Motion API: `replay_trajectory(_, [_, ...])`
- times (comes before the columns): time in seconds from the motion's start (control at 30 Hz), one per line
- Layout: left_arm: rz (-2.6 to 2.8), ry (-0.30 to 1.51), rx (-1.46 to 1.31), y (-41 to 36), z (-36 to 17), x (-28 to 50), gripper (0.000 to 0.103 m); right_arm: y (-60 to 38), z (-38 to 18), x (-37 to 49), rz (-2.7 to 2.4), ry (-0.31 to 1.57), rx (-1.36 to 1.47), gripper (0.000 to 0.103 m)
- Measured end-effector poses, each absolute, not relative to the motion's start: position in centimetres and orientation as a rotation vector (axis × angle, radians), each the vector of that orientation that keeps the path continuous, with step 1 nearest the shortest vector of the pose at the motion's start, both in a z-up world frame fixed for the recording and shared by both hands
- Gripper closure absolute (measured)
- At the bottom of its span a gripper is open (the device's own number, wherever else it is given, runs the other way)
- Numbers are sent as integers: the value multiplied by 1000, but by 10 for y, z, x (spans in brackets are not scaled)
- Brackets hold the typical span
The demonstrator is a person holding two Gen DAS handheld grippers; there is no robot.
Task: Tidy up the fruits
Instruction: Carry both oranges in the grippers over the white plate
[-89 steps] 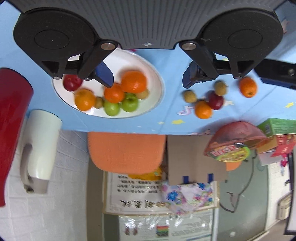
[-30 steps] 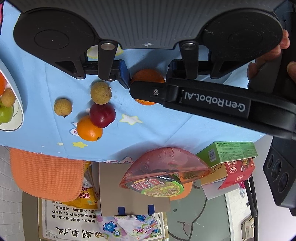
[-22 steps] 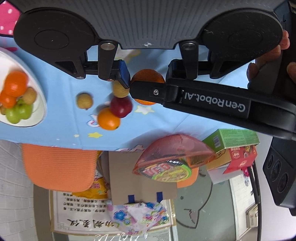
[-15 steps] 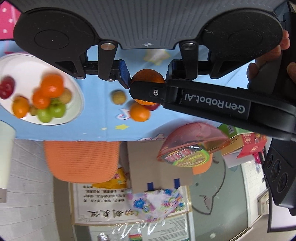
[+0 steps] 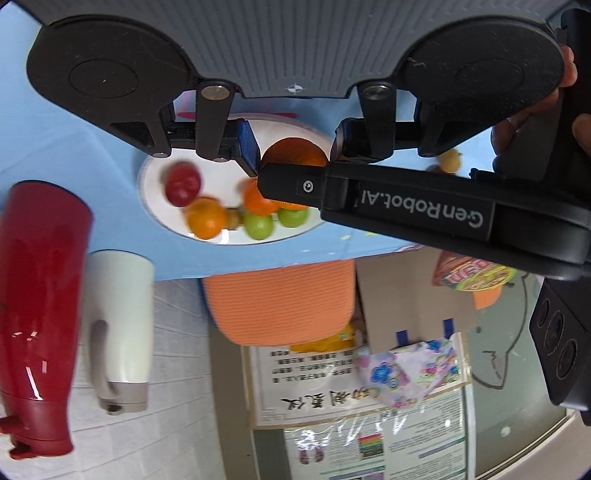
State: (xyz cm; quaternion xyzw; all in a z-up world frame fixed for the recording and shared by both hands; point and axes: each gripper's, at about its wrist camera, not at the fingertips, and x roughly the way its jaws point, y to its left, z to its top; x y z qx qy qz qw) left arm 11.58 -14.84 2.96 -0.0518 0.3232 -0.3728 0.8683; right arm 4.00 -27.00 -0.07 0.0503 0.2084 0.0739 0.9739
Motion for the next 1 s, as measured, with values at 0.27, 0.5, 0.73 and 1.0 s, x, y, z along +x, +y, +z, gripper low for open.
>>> replay_trajectory(0.27, [-821,700,-137,-178,13,137,21,-296,-9,53,113,455,95,32])
replay_trajectory(0.5, [-822,730,-151,-186,0,149,21,-305,-18,58,108,490,93,32])
replay_trajectory(0.73, [-820,729,-147,-188,-6,153,19,-303,-20,63,97,500,53,32])
replay_trajectory(1.0, [-809,735,-149,-187,-12,156,1,-298,-25,67,68,496,-9,33])
